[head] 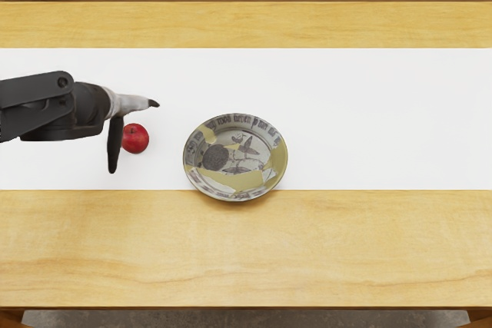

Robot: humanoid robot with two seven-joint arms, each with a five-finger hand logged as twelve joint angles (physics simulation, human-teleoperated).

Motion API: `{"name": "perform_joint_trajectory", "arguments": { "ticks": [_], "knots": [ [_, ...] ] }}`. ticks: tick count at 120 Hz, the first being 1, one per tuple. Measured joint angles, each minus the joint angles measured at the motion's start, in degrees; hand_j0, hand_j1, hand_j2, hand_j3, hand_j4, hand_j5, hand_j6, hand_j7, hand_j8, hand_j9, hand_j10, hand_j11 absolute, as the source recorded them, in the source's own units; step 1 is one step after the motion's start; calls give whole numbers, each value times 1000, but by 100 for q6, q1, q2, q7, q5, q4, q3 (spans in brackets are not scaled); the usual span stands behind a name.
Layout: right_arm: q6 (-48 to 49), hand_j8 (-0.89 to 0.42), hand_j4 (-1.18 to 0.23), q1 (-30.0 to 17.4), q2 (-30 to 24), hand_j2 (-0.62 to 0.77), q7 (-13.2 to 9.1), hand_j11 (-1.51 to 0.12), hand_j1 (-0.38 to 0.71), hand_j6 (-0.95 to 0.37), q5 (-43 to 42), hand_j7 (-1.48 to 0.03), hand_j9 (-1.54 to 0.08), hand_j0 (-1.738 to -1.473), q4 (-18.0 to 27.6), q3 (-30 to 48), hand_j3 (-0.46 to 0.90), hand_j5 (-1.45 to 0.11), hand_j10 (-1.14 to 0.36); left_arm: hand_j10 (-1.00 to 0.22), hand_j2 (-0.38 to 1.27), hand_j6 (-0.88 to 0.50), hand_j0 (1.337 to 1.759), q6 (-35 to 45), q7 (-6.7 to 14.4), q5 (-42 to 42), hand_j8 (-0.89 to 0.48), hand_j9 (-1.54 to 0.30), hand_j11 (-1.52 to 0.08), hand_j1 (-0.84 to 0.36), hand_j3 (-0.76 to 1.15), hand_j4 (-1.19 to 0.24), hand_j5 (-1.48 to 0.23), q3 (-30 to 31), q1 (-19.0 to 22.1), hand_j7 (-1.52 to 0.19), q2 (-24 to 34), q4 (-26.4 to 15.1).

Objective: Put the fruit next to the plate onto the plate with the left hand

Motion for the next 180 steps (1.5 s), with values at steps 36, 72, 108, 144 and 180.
{"name": "perform_joint_trajectory", "arguments": {
  "ticks": [36, 72, 108, 144, 180],
  "knots": [
    [0, -13, -13, 1, 0, -3, 0, -17, -333, -13, 0, -17, -17, -1658, 0, 2, 0, -17, -13, -3, 2, -5, 1658, 626, 0, 492, -4, 0, 0, 349, 0, -3, -1, -26, 185, 0, -59, -41],
    [3, -13, -13, -1, 0, -3, 0, -17, -333, -13, 0, -17, -17, -1658, 4, 0, 0, -17, -13, -52, 12, -54, 1658, 909, 0, 825, -54, -64, -64, 292, 0, -53, -64, 11, 382, -64, -61, -25],
    [9, -13, -13, -2, 0, -3, 0, -17, -333, -13, 0, -17, -17, -1658, 10, -1, 0, -17, -13, -201, 42, -203, 1658, 972, 0, 930, -202, -257, -257, 114, 0, -201, -257, 27, 440, -257, -139, -30],
    [31, -13, -13, -1, 0, -3, 0, -17, -333, -13, 0, -17, -17, -1658, 15, -1, 0, -17, -13, -316, 65, -318, 1658, 981, 0, 965, -317, -407, -407, -24, 0, -317, -407, 154, 424, -407, -149, -32],
    [35, -13, -13, -2, 0, -3, 0, -17, -333, -13, -1, -17, -17, -1658, 19, -1, 0, -17, -13, -346, 72, -348, 1658, 993, 0, 1127, -347, -447, -447, -61, 0, -347, -447, 184, 431, -447, -238, -26]
  ]
}}
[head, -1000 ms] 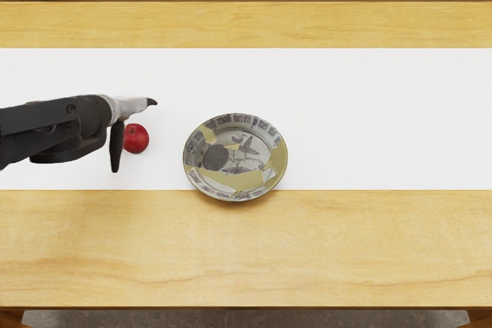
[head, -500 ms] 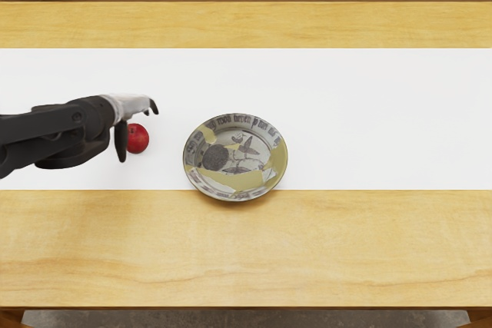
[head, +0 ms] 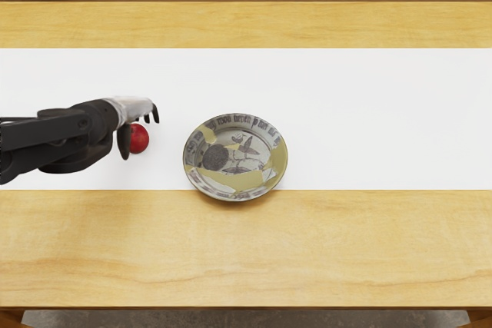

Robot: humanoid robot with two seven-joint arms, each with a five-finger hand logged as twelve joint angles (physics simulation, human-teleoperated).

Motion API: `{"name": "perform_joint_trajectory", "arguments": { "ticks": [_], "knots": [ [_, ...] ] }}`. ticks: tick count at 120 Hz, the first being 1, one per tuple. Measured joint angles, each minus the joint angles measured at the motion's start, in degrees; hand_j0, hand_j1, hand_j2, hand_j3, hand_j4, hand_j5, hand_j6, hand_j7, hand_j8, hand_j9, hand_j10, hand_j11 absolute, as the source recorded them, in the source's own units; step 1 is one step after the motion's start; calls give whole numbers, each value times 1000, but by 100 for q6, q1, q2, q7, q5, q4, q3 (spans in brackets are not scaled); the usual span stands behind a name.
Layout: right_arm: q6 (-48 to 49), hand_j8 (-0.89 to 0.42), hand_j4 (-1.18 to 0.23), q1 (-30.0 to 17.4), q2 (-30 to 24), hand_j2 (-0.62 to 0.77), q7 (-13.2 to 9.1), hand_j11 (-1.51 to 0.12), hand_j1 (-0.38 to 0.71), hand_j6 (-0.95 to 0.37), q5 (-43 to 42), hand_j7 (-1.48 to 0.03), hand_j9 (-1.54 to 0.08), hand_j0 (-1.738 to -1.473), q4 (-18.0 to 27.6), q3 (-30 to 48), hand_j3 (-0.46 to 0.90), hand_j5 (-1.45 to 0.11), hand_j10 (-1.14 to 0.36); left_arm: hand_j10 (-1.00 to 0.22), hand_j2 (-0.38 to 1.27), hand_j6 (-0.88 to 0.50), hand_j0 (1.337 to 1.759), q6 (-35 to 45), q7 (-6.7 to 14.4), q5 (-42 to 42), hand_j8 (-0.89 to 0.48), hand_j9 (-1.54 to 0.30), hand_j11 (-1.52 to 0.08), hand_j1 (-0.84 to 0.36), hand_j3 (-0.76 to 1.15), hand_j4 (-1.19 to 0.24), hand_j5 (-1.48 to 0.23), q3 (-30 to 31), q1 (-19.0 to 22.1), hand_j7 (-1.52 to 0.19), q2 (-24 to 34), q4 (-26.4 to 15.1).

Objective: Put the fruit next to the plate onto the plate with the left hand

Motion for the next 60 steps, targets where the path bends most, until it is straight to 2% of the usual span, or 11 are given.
{"name": "perform_joint_trajectory", "arguments": {
  "ticks": [42, 60],
  "knots": [
    [0, -13, -13, 2, 0, -3, 0, -17, -333, -13, 0, -17, -17, -1658, 0, 0, 0, -17, -13, -382, 79, -383, 1658, 3, 0, 13, -383, -493, -493, -104, 0, -382, -494, 74, 10, -494, -8, 6],
    [0, -13, -13, 3, 0, -3, 0, -17, -333, -13, 0, -17, -17, -1658, 5, -1, 0, -17, -13, -443, 91, -443, 1658, 1, 0, 12, -443, -572, -572, -177, 0, -443, -573, 97, 3, -573, -8, 3]
  ]
}}
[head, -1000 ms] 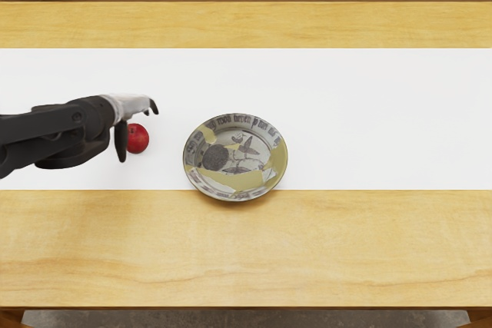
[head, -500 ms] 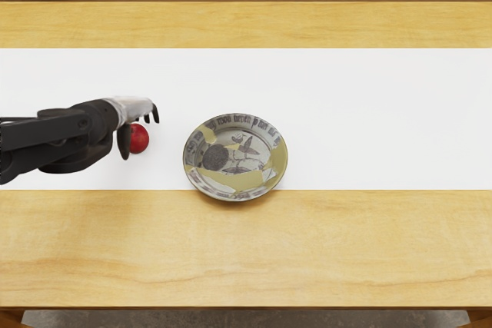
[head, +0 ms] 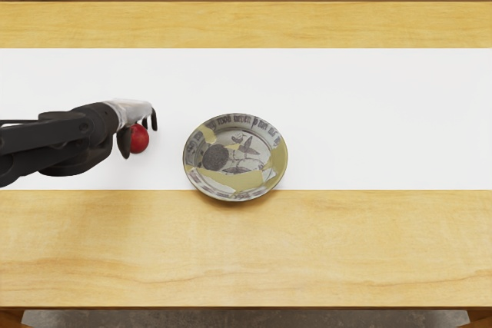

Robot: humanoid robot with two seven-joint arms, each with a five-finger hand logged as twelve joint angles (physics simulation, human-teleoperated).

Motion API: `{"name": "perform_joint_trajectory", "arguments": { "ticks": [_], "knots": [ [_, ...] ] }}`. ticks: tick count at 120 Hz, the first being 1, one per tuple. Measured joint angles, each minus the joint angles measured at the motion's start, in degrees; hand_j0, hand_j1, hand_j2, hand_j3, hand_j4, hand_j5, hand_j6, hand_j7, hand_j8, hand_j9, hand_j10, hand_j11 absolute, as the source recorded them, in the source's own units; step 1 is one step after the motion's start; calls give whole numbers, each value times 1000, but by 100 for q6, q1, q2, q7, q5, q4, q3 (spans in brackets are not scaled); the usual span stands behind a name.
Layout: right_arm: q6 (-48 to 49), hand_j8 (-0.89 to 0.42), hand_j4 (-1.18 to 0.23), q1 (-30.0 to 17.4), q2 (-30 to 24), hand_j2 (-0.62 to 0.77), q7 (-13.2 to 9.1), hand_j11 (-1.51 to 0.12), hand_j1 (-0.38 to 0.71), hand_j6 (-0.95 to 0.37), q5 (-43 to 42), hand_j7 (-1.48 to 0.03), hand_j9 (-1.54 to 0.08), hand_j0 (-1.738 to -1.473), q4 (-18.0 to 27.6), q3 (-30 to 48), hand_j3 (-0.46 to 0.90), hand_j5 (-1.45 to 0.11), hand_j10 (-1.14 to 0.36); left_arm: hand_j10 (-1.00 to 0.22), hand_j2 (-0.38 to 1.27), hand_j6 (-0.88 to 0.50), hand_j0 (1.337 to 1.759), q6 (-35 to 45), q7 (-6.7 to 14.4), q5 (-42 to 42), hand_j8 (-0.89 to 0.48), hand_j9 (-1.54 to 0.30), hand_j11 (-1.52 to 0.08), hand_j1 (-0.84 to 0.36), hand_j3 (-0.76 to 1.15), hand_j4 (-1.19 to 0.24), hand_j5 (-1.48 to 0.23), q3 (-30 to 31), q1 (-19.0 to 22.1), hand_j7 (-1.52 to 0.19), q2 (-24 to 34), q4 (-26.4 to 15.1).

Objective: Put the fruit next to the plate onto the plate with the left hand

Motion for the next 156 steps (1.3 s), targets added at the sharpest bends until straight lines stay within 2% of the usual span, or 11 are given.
{"name": "perform_joint_trajectory", "arguments": {
  "ticks": [21, 33, 62, 83, 90, 94, 102, 129, 156],
  "knots": [
    [0, -13, -13, -1, 0, -3, 0, -17, -333, -13, 0, -17, -17, -1658, -2, 0, 0, -17, -13, -517, 129, -481, 1657, 0, 0, 4, -489, -673, -673, -255, 0, -519, -671, 7, 4, -672, 9, -1],
    [0, -13, -13, -1, 0, -3, 0, -17, -333, -13, 0, -17, -17, -1658, -2, 0, 0, -17, -13, -549, 100, -467, 1654, 5, 1, 20, -463, -735, -735, -255, 0, -562, -712, 42, 3, -728, 8, -2],
    [0, -13, -13, 0, 0, -3, 0, -17, -333, -13, 0, -17, -17, -1658, -4, 0, 0, -17, -13, -601, 157, -435, 1651, 13, 6, -36, -454, -808, -805, -256, 0, -623, -766, 41, -2, -797, 9, -6],
    [0, -13, -13, 3, 0, -3, 0, -17, -333, -13, 0, -17, -17, -1658, 0, 0, 0, -17, -13, -605, 181, -437, 1652, 12, 4, -65, -454, -810, -807, -263, 0, -619, -783, 27, -2, -798, 9, -9],
    [0, -13, -13, 3, 0, -3, 0, -17, -333, -13, 0, -17, -17, -1658, 2, 0, 0, -17, -13, -602, 239, -420, 1652, 9, 2, -78, -436, -815, -813, -304, 0, -612, -797, 24, -2, -803, 8, -10],
    [0, -13, -13, 3, 0, -3, 0, -17, -333, -13, 0, -17, -17, -1658, 2, 0, 0, -17, -13, -601, 378, -404, 1652, 5, 3, -83, -419, -819, -817, -351, 0, -603, -807, 22, -2, -809, 6, -11],
    [0, -13, -13, 3, 0, -3, 0, -17, -333, -13, 0, -17, -17, -1658, 3, 0, 0, -17, -13, -611, 298, -378, 1652, -10, 2, -97, -397, -835, -834, -343, 0, -585, -833, 24, -7, -831, 0, -14],
    [0, -13, -13, 3, 0, -3, 0, -17, -333, -13, 0, -17, -17, -1658, 0, 0, 0, -17, -13, -658, 343, -311, 1652, -53, 0, -132, -340, -901, -902, -380, 0, -514, -919, -14, -14, -900, 0, -19],
    [0, -13, -13, 3, 0, -3, 0, -17, -333, -13, 0, -17, -17, -1658, 2, 1, 0, -17, -13, -672, 342, -304, 1652, -89, 1, -372, -338, -914, -916, -373, 0, -512, -946, -256, -127, -925, 24, -20]
  ]
}}
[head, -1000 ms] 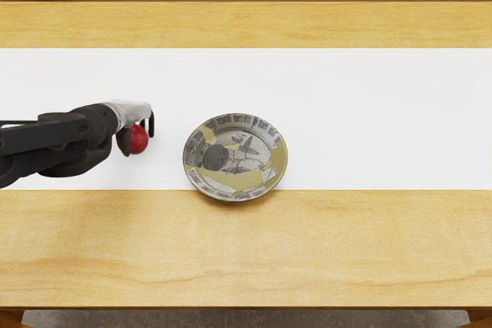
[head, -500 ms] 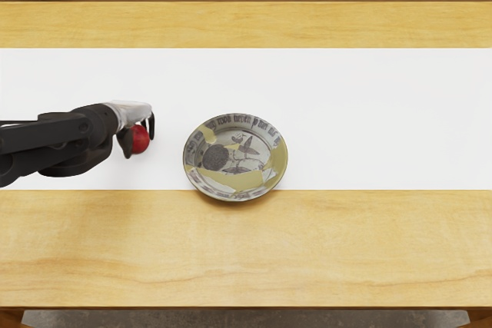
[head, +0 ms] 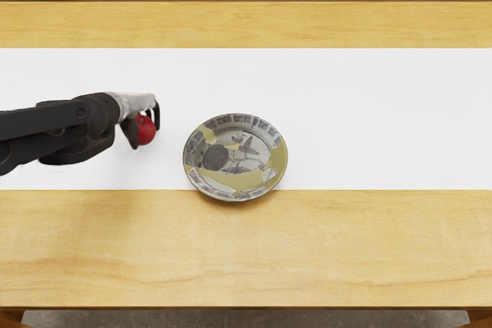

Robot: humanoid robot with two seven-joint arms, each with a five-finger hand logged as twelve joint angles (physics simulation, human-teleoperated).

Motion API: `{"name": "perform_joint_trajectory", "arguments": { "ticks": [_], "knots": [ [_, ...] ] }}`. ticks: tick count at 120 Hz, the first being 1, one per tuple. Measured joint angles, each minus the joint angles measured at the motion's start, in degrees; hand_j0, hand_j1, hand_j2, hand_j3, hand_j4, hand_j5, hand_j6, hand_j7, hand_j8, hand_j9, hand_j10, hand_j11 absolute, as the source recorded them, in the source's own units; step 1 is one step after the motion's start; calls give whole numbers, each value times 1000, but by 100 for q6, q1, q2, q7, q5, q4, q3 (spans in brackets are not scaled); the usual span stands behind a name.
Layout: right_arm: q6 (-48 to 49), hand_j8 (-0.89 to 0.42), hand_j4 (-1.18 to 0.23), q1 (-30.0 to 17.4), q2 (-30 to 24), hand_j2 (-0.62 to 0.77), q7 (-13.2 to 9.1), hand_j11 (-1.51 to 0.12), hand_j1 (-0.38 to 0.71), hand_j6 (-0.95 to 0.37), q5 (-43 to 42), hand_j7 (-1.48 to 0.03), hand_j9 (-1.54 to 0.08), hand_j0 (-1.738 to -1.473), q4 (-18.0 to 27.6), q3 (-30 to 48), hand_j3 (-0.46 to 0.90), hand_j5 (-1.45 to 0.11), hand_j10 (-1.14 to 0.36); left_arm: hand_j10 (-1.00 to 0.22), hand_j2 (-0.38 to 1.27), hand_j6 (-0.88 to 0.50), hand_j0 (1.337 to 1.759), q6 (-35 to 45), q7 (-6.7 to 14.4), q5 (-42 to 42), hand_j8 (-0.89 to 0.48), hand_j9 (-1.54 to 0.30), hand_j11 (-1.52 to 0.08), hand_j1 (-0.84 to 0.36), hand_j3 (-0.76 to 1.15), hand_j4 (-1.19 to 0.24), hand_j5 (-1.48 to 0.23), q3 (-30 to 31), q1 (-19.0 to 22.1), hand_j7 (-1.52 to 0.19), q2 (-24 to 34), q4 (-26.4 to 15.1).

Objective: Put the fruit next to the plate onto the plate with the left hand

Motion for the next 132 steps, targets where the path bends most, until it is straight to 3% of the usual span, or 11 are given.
{"name": "perform_joint_trajectory", "arguments": {
  "ticks": [48, 73, 103, 132],
  "knots": [
    [0, -13, -13, -1, 0, -3, 0, -17, -333, -13, 0, -17, -17, -1658, 2, 0, 0, -17, -13, -673, 326, -288, 1653, -129, 0, -1388, -333, -933, -935, -366, 0, -501, -978, -1838, 62, -957, -12, -1],
    [0, -13, -13, 0, 0, -3, 0, -17, -333, -13, 0, -17, -17, -1658, 2, 0, 0, -17, -13, -670, 329, -283, 1653, -370, -1, -2399, -330, -934, -939, -369, 0, -493, -984, -2341, 89, -960, -146, -1],
    [0, -13, -13, 0, 0, -3, 0, -17, -333, -13, 0, -17, -17, -1658, 2, 0, 0, -17, -13, -674, 320, -300, 1654, -1203, -1, -3277, -335, -926, -936, -344, 0, -511, -974, -2594, 122, -956, -346, 4],
    [0, -13, -13, 0, 0, -3, 0, -17, -333, -13, 0, -17, -17, -1658, 2, 0, 0, -17, -13, -677, 307, -311, 1654, -1335, -1, -3283, -359, -937, -940, -341, 0, -532, -990, -2146, 125, -944, -572, 26]
  ]
}}
